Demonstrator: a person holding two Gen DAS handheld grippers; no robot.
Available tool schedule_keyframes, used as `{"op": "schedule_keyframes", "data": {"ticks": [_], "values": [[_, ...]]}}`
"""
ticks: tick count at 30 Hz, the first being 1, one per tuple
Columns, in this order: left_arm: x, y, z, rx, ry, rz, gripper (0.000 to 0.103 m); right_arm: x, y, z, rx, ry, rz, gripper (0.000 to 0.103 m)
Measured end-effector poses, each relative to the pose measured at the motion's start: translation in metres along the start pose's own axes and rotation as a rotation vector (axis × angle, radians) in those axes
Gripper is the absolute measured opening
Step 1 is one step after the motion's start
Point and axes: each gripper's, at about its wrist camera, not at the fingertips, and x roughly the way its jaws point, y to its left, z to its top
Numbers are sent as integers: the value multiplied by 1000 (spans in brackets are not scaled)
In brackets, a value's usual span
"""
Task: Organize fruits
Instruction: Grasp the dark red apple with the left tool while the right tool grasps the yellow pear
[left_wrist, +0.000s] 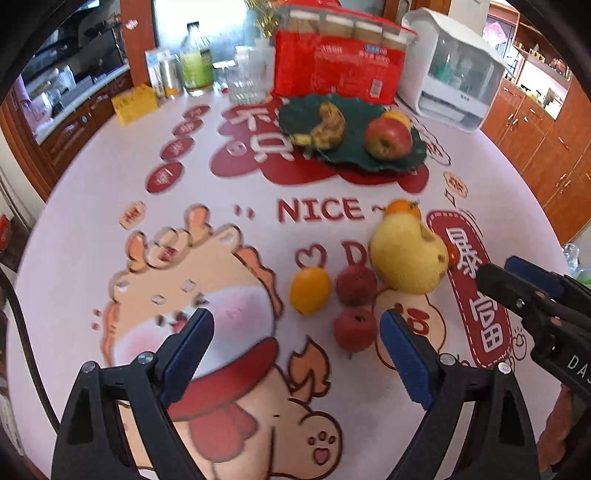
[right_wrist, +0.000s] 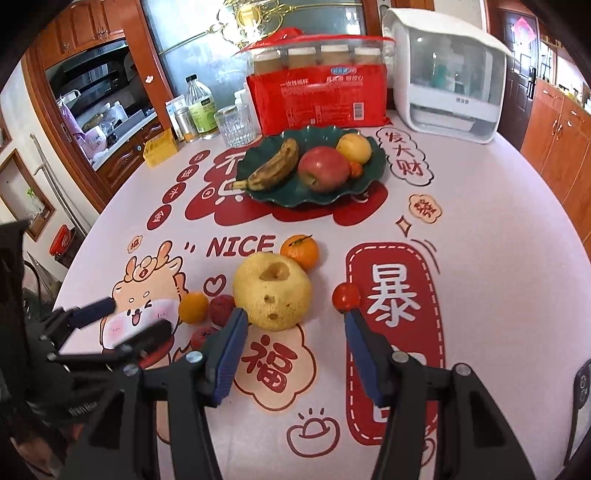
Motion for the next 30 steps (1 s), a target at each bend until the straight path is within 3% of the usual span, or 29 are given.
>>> {"op": "schedule_keyframes", "data": {"ticks": [2, 7, 14, 16, 30], "values": [[9, -5, -4, 1, 23, -26, 87, 4, -2, -2, 5, 9, 4, 55], [32, -14, -10, -12, 94, -84, 57, 13, -10, -8, 28, 31, 4, 55], [45, -19, -11, -58, 120, -138, 43, 18, -16, -8, 47, 40, 29, 55], [48, -21, -10, -60, 116, -150, 32, 20, -16, -7, 49, 41, 41, 55], [36, -6, -3, -56, 51, -160, 31, 42, -10, 4, 58, 73, 117, 57]]}}
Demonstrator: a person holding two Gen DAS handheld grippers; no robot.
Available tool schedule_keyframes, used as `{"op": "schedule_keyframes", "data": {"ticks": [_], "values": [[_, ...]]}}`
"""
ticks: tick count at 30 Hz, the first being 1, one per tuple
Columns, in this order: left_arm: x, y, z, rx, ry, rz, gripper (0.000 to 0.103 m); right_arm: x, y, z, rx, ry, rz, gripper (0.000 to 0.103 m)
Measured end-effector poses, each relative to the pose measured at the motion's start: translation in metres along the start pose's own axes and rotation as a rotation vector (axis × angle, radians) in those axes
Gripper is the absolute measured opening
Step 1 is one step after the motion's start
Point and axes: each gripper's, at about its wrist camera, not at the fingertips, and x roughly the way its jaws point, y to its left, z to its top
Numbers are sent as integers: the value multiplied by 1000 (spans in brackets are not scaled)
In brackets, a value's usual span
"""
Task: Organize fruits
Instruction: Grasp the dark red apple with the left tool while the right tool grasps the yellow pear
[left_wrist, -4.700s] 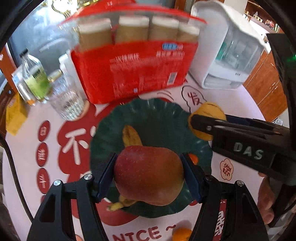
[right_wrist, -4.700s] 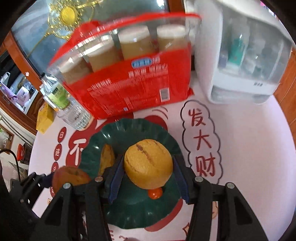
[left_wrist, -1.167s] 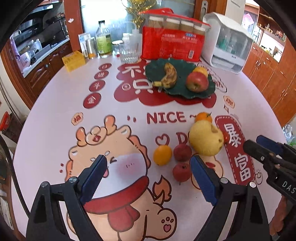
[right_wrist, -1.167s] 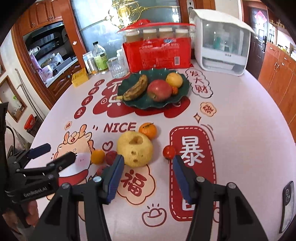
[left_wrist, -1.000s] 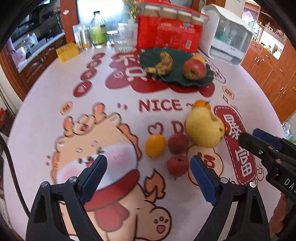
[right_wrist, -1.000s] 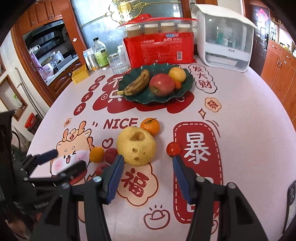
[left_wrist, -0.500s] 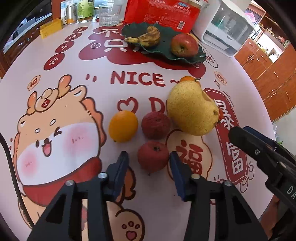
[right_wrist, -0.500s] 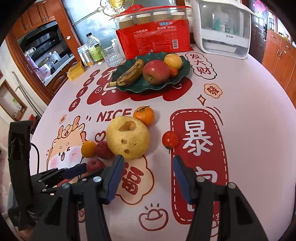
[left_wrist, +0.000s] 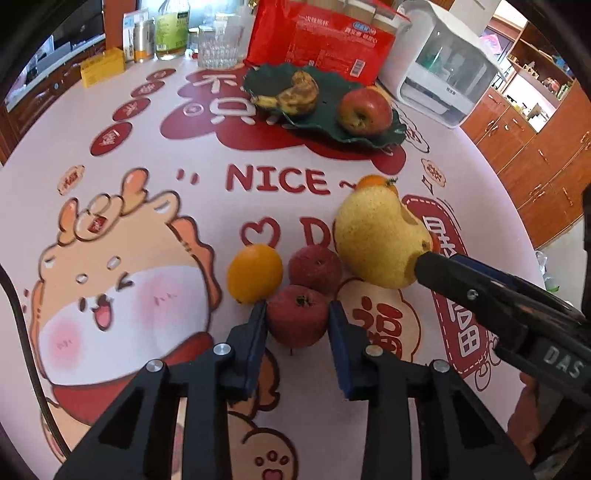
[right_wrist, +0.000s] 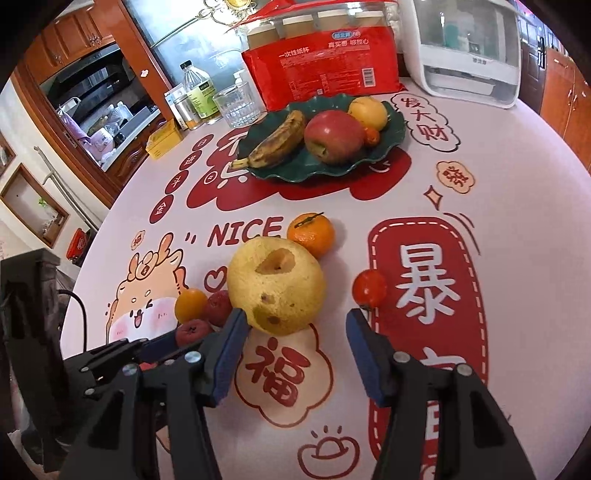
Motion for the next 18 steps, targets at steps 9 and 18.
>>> {"op": "schedule_keyframes", "data": {"ticks": [9, 18], "values": [[-15, 28, 3, -46, -19, 21, 31, 23, 12, 8, -23, 18, 8, 62], [-10, 42, 1, -68, 7, 17, 31, 41, 11, 16, 3, 14, 2, 73]]}}
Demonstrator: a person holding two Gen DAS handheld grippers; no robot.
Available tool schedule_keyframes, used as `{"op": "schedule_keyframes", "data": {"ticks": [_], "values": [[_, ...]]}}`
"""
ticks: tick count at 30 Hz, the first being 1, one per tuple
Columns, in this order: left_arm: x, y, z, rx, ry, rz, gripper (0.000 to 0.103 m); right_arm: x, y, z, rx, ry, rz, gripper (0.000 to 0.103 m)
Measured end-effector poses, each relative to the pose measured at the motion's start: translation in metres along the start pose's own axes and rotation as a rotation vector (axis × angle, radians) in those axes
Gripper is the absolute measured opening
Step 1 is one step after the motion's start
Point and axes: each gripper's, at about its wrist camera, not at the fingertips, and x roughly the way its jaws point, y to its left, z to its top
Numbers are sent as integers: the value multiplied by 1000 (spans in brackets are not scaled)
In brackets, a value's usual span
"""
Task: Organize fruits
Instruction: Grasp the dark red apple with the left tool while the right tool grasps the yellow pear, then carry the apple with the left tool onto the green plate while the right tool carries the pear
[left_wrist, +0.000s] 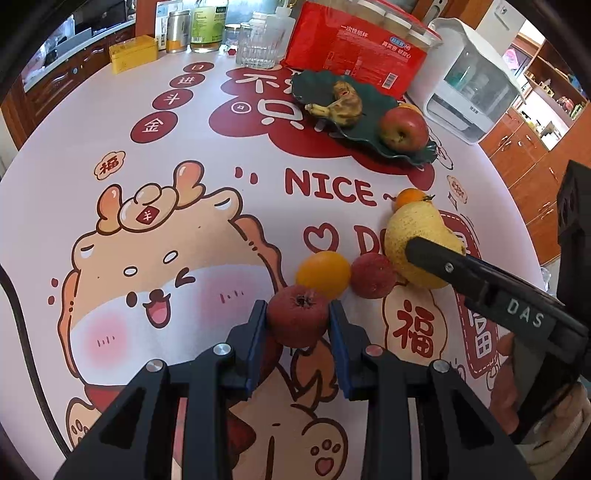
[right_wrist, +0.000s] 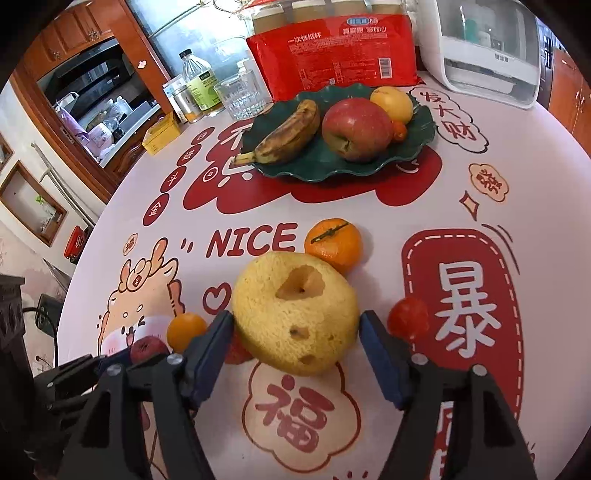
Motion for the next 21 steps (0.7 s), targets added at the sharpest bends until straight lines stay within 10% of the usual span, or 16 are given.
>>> {"op": "schedule_keyframes", "data": {"ticks": [21], "values": [[-15, -8, 6, 21, -28, -31, 31, -19, -9, -20, 39, -35, -28, 73]]}}
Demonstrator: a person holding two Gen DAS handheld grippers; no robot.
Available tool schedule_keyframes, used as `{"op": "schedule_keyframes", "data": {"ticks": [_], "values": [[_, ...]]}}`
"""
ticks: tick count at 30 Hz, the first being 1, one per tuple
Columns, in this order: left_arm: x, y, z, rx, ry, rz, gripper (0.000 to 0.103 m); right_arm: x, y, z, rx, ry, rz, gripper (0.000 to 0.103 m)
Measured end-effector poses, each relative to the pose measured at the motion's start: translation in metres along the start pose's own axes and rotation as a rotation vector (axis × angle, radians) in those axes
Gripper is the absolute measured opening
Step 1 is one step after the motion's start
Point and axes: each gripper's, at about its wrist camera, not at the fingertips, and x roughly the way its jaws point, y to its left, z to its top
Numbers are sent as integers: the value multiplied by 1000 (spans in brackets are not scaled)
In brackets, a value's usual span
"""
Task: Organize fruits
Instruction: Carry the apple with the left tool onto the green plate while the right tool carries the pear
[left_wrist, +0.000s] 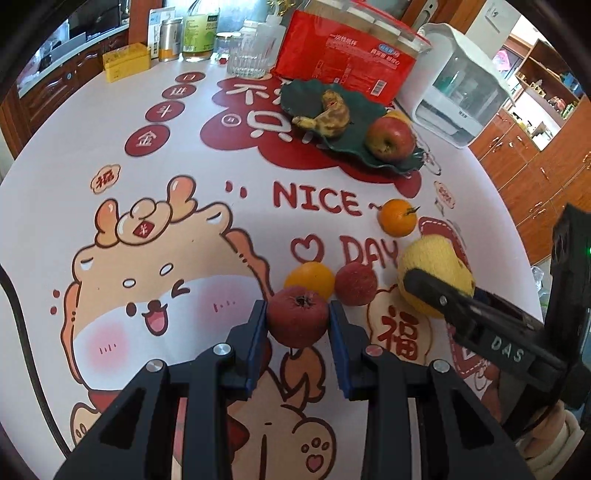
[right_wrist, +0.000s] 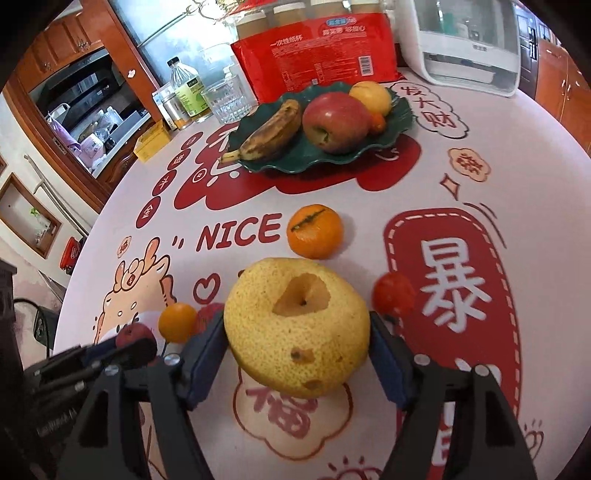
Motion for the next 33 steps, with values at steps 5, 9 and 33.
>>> {"op": "schedule_keyframes", "data": {"ticks": [5, 9, 33], "values": [[-12, -14, 14, 37, -22, -14, 31, -22, 2, 7, -12, -40, 6, 73], [-23, -28, 35, 82, -52, -12, 31, -41, 9, 24, -37, -85, 15, 73], [0, -67, 267, 218, -209, 15, 31, -26, 9, 266, -175, -254, -71, 73]]}}
